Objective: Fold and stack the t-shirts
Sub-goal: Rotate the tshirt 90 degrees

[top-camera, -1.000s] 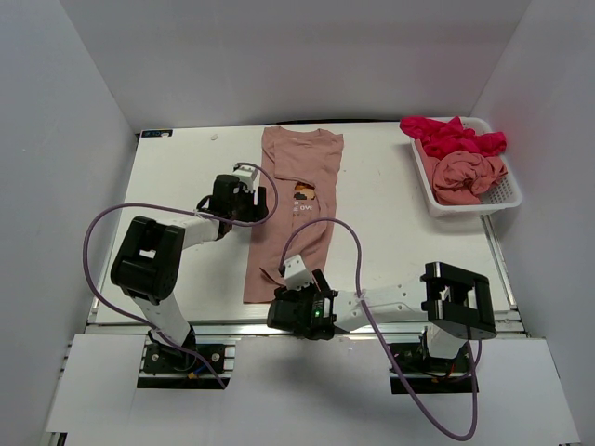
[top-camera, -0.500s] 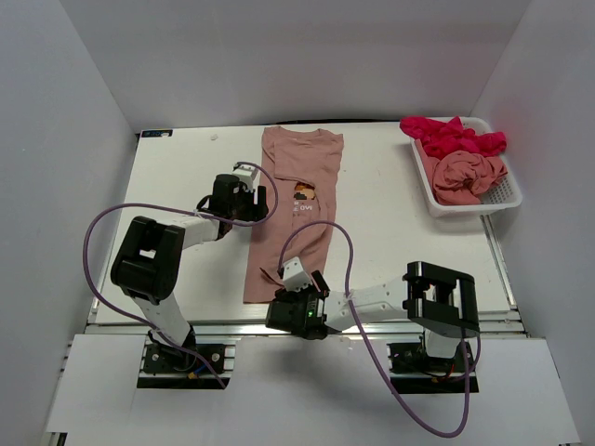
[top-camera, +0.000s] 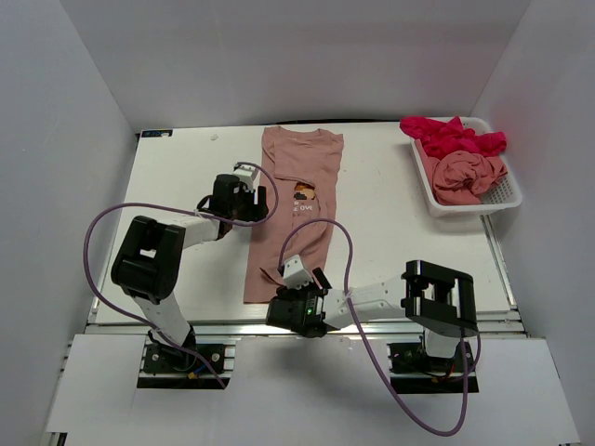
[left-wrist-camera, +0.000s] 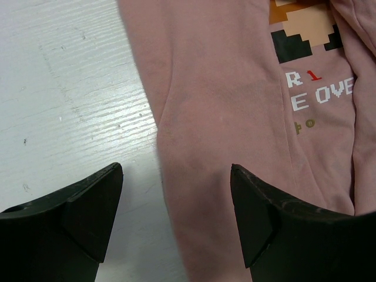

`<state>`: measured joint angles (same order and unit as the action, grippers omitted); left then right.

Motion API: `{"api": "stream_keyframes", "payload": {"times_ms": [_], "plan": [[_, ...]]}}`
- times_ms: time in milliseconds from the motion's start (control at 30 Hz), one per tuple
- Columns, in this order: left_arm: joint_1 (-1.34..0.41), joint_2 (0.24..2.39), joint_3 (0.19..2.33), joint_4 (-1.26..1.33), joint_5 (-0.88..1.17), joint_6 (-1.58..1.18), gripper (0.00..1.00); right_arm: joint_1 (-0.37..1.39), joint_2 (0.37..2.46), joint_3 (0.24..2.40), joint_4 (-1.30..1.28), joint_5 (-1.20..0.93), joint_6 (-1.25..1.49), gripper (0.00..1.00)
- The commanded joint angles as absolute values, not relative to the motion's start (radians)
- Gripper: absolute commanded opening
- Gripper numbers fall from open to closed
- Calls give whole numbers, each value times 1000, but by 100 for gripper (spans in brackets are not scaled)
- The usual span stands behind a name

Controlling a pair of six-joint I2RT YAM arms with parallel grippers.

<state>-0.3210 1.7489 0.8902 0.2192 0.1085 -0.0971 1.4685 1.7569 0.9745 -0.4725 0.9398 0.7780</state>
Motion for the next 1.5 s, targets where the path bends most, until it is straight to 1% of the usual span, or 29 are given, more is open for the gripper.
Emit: {"api": "stream_keyframes", "payload": {"times_ms": [0,267,433,567,1167,1467], "plan": [[-319,1762,917,239,112,-98,83,1463,1766,997,-494,988,787,79],[-321,1776,934,225,107,-89,83,1463,1689,993,-485,970,767,79],[-321,1784,940,219,112,-95,83,1465,1690,1017,-522,962,770,79],[-321,1783,939,221,106,-94,83,1466,1672,996,-491,948,769,79],[-321,1770,933,219,118,-94,83,1454,1781,974,-459,972,767,80],[-319,1763,916,222,121,-87,83,1443,1818,999,-523,1026,798,80]]}}
